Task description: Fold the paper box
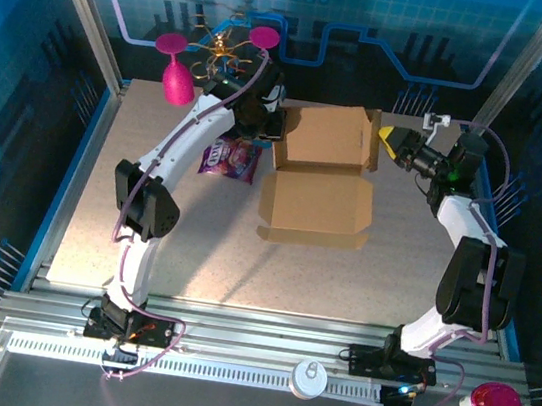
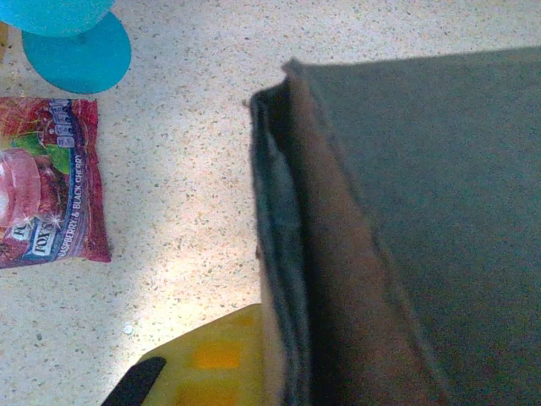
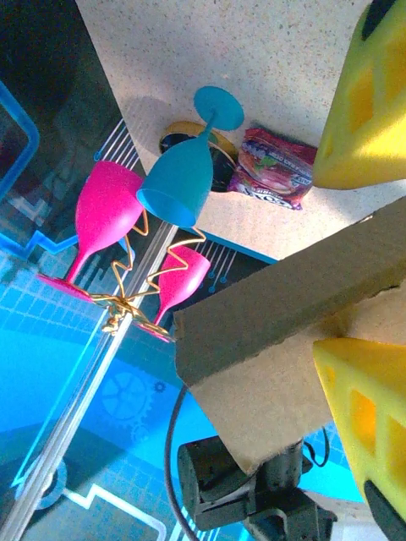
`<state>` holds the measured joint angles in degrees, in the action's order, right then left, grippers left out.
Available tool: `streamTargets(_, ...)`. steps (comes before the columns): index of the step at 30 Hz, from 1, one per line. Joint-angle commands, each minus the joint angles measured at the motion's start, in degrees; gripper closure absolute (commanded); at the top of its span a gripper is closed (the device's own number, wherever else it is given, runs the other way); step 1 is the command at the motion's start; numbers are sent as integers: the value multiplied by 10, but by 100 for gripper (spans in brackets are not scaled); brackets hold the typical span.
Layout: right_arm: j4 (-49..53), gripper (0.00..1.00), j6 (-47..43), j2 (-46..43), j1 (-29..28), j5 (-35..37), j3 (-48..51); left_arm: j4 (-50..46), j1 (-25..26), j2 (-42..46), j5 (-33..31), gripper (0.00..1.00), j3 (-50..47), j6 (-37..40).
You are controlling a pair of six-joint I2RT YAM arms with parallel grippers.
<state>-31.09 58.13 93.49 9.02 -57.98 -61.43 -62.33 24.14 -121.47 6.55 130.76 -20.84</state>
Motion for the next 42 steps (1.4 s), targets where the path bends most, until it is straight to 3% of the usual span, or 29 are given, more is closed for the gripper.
streamTargets(1,60,49,-61,-8,-20,-15,-22,-4,-4,-1,17,100,21,7)
streamTargets(7,138,48,-124,-16,-31,-3,-42,-8,-5,0,19,100,21,9)
streamTargets(10,244,47,-202,-24,-41,26,-70,-8,-4,0,18,100,21,11)
streamTargets(15,425,44,-345,-31,-78,125,-136,-9,-4,2,18,100,21,14)
streamTargets(19,487,45,-397,-33,-103,201,-164,-12,-3,2,15,100,21,15)
streamTargets(26,575,53,-467,-29,-144,369,-213,-14,0,4,11,100,20,18)
streamTargets(33,607,63,-498,-8,-184,465,-250,-14,4,5,8,100,21,19)
streamTargets(42,671,87,-525,24,-227,609,-310,-41,14,-1,-26,100,43,12)
